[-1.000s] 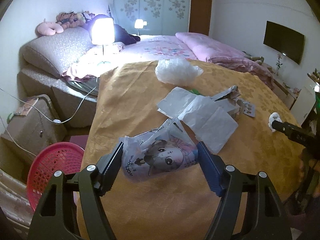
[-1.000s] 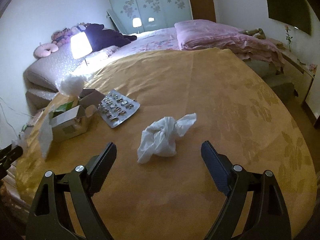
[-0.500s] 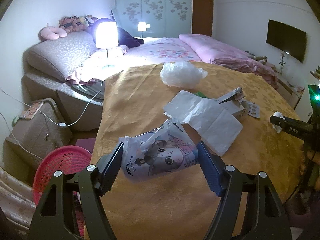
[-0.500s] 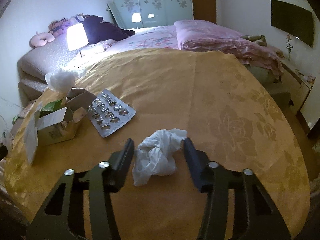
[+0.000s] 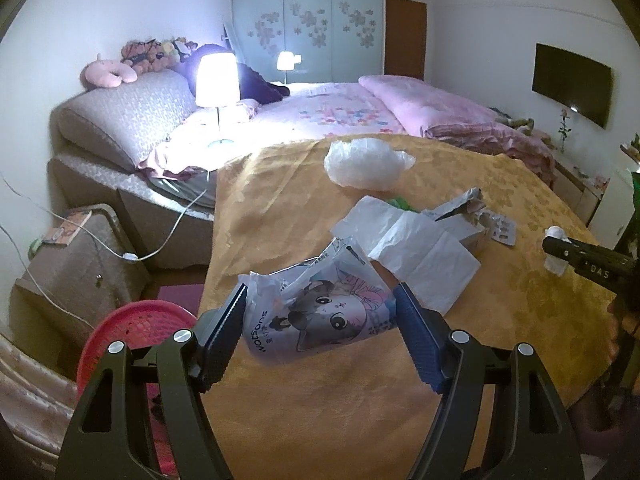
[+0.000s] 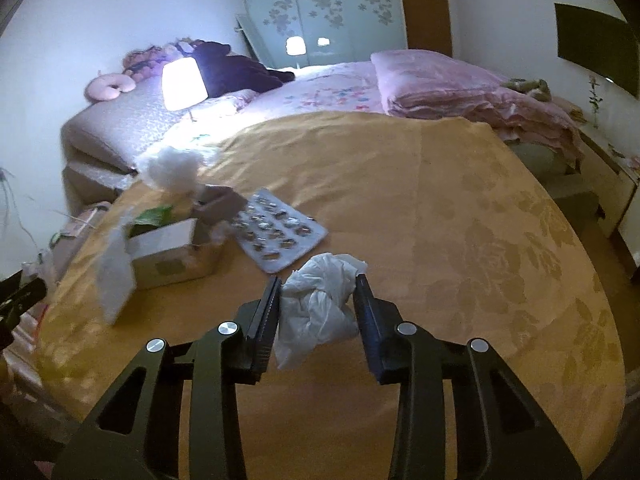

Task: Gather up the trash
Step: 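Grasp the white cartoon-print plastic bag with the left tool while the right tool grasps the white tissue, then carry the plastic bag and tissue over the pink basket with both tools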

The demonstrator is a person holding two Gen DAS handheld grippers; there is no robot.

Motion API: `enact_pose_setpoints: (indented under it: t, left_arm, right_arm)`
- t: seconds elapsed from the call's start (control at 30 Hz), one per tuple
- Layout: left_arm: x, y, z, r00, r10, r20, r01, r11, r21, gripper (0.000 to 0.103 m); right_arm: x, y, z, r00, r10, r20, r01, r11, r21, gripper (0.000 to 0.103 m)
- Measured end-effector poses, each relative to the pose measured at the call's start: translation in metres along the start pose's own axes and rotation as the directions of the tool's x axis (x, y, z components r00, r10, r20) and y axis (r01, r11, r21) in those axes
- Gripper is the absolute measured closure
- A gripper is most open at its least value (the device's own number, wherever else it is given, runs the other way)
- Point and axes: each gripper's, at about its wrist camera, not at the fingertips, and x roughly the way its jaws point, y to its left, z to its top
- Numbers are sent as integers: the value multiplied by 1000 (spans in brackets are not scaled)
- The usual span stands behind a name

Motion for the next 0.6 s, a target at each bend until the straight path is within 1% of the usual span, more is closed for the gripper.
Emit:
enact_pose_setpoints:
  t: [0.17, 0.33, 0.6]
  left_arm:
    - [-9, 5, 1, 1000, 3, 13, -3, 1000, 8, 33]
    - [-18, 17, 2, 1000, 2, 17, -2, 1000, -14, 33]
    - [-32, 43, -4, 998, 51, 21, -50, 998, -36, 33]
  right_arm:
    - [-7, 24, 2, 999, 49, 10, -48, 998, -36, 67]
    - [-9, 45, 8, 996, 89, 15, -88, 994, -68, 67]
    - [-6, 80, 10, 990, 141, 0, -140, 983, -116, 67]
